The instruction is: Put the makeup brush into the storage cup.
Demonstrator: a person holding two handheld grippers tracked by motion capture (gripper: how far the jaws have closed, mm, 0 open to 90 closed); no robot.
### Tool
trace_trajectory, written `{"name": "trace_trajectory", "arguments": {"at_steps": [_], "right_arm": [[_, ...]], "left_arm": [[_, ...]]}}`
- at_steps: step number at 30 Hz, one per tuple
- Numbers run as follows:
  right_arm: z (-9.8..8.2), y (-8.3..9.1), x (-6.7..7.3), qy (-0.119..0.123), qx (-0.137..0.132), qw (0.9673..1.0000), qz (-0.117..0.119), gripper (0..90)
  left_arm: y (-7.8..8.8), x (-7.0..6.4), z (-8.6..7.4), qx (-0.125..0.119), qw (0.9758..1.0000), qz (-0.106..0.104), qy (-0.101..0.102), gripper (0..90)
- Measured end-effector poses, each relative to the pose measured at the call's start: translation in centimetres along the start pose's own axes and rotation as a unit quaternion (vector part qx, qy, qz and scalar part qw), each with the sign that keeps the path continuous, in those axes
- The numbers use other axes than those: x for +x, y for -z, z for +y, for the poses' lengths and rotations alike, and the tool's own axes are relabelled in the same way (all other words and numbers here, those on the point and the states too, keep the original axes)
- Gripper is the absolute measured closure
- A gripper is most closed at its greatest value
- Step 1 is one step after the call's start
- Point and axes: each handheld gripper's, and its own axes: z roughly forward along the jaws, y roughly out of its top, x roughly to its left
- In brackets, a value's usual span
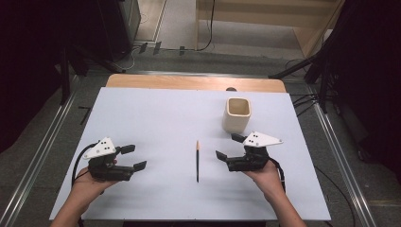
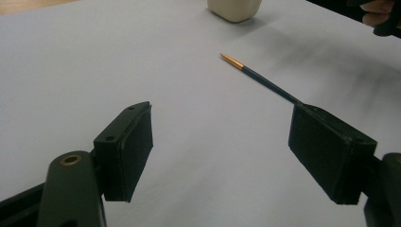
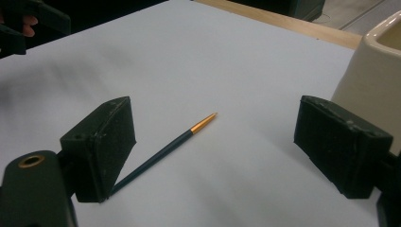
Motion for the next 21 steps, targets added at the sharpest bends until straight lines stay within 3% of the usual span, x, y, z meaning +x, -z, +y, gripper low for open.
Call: {"name": "trace_trajectory", "arguments": {"at_steps": [21], "right_arm": [[1.0, -2.6, 1.2, 0.008, 0.002, 0.9999, 0.012, 14.4]], "left_arm": [[-0.4, -0.1, -0.1, 0.019, 0.9998, -0.002, -0.003, 23.3]]}}
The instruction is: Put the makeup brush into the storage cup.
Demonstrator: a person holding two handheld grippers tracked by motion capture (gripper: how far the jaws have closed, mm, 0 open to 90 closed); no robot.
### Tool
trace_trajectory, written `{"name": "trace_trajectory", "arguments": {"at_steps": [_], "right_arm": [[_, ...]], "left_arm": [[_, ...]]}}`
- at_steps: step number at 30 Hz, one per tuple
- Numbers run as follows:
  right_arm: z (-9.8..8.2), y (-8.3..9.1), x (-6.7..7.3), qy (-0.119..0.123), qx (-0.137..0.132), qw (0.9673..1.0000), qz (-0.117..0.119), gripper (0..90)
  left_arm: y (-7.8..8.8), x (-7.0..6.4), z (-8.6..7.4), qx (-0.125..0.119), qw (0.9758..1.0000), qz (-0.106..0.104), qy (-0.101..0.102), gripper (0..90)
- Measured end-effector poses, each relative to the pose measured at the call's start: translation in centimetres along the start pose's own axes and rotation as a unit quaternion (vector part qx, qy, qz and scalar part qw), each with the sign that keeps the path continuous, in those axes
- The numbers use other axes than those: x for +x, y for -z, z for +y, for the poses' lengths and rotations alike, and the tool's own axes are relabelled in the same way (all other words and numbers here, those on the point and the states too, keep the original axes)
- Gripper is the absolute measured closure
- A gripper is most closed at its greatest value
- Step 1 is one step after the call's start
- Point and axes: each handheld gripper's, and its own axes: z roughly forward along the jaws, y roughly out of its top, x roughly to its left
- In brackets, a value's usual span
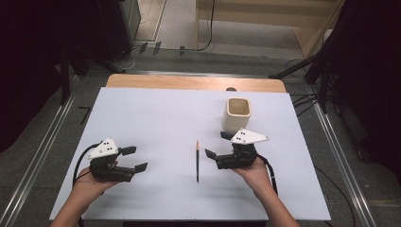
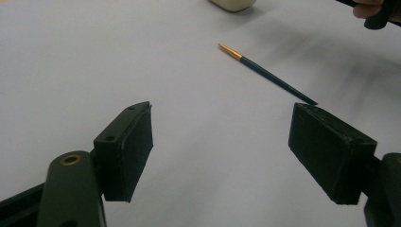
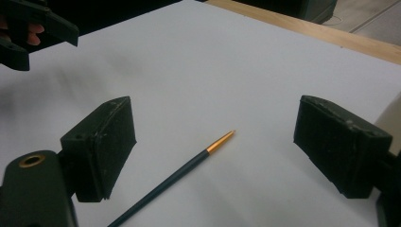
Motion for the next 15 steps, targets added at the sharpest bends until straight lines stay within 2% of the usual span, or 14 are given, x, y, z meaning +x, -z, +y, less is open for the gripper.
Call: {"name": "trace_trajectory", "arguments": {"at_steps": [6, 15], "right_arm": [[0.3, -0.6, 0.2, 0.004, 0.003, 1.0000, 0.002, 14.4], [0.7, -1.4, 0.5, 0.001, 0.005, 1.0000, 0.001, 14.5]], "left_arm": [[-0.3, 0.0, -0.1, 0.020, 0.9998, 0.005, -0.002, 23.3], [-0.4, -0.1, -0.1, 0.027, 0.9996, 0.006, -0.001, 23.3]]}}
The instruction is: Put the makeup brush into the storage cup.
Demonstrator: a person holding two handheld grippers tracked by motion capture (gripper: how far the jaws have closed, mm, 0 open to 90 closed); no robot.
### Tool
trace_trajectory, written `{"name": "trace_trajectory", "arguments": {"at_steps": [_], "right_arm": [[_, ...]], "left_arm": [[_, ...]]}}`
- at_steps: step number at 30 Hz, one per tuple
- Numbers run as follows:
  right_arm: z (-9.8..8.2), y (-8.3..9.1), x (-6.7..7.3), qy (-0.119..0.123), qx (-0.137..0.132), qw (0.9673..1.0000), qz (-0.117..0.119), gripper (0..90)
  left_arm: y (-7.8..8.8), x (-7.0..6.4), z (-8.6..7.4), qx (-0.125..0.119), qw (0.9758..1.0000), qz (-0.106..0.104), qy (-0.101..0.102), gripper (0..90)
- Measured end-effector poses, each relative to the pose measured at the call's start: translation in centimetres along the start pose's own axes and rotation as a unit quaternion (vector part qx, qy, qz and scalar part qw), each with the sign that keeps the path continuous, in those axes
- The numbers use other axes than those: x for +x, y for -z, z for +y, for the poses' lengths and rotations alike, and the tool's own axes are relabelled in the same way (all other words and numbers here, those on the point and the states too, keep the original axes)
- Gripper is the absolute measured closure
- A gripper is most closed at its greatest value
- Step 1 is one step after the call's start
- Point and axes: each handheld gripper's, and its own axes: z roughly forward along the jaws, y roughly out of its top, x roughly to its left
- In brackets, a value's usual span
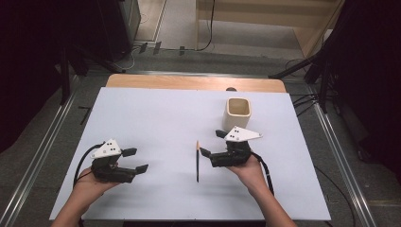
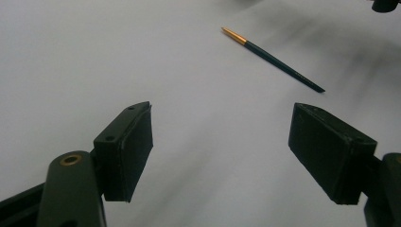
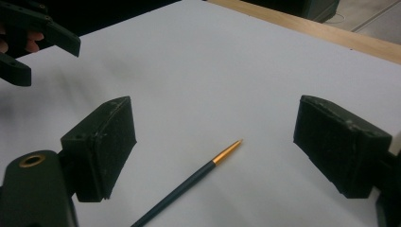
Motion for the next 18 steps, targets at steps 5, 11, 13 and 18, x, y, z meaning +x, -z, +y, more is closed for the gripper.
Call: {"name": "trace_trajectory", "arguments": {"at_steps": [5, 11, 13, 18], "right_arm": [[0.1, -0.5, 0.2, -0.001, 0.001, 1.0000, 0.001, 14.5], [0.7, -1.4, 0.5, -0.002, -0.003, 1.0000, 0.005, 14.6], [1.0, -1.7, 0.7, -0.002, -0.004, 1.0000, 0.005, 14.6], [1.4, -2.6, 1.2, 0.000, -0.010, 0.9999, 0.011, 14.8]], "left_arm": [[0.0, 0.0, 0.0, 0.001, 1.0000, 0.000, 0.001, 23.3], [0.0, 0.0, 0.0, 0.000, 1.0000, 0.001, 0.001, 23.3], [0.0, 0.0, 0.0, 0.000, 1.0000, 0.001, 0.000, 23.3], [0.0, 0.0, 0.0, 0.001, 1.0000, 0.000, 0.001, 23.3]]}}
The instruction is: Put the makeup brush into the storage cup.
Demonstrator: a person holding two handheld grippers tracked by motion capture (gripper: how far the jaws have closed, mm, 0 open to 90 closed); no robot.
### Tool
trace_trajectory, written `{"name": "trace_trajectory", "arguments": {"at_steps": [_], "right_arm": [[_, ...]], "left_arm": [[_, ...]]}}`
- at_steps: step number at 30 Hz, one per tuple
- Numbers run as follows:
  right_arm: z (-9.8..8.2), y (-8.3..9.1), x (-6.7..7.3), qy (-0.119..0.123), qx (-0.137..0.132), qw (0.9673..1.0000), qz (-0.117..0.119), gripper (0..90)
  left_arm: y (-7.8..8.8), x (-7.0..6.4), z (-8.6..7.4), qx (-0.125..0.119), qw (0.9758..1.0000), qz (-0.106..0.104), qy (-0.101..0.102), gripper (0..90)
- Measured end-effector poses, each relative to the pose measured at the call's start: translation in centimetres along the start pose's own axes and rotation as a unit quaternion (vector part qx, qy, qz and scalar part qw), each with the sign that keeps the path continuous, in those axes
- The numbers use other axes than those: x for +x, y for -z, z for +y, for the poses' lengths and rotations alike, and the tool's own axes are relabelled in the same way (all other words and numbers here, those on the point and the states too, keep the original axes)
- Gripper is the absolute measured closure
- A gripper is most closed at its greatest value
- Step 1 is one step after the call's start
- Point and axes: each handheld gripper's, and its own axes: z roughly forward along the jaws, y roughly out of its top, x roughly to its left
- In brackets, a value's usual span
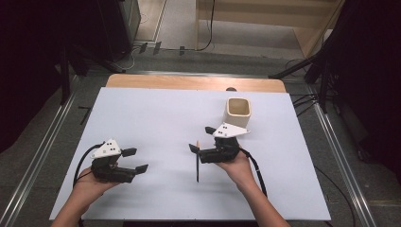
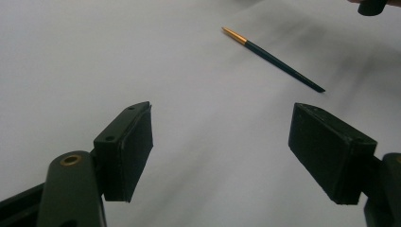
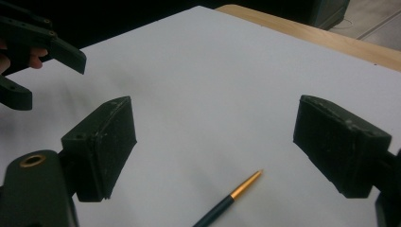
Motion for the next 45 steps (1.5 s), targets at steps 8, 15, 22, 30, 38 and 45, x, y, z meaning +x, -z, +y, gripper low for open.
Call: {"name": "trace_trajectory", "arguments": {"at_steps": [8, 15, 22, 30, 38, 45], "right_arm": [[0.8, -1.3, 0.6, 0.003, -0.007, 1.0000, 0.005, 15.0], [1.5, -2.2, 1.1, 0.006, 0.000, 1.0000, 0.006, 15.0], [1.8, -1.8, 1.1, 0.000, 0.050, 0.9988, -0.003, 15.0], [2.7, -1.8, 0.7, -0.005, 0.152, 0.9883, -0.009, 15.1], [3.6, -2.1, 0.4, -0.008, 0.221, 0.9753, 0.006, 15.1], [4.3, -2.4, -0.1, -0.010, 0.286, 0.9582, -0.003, 17.4]], "left_arm": [[-0.1, 0.0, 0.1, -0.001, 1.0000, -0.003, 0.000, 23.4], [-0.3, 0.1, 0.2, 0.005, 0.9999, -0.005, -0.007, 23.4], [-0.5, 0.0, 0.3, 0.010, 0.9999, -0.011, -0.009, 23.4], [-0.5, 0.0, 0.4, 0.007, 0.9999, -0.013, -0.008, 23.4], [-0.4, 0.1, 0.3, 0.007, 0.9999, -0.010, -0.004, 23.4], [-0.4, 0.2, 0.2, 0.005, 0.9999, -0.009, -0.002, 23.4]]}}
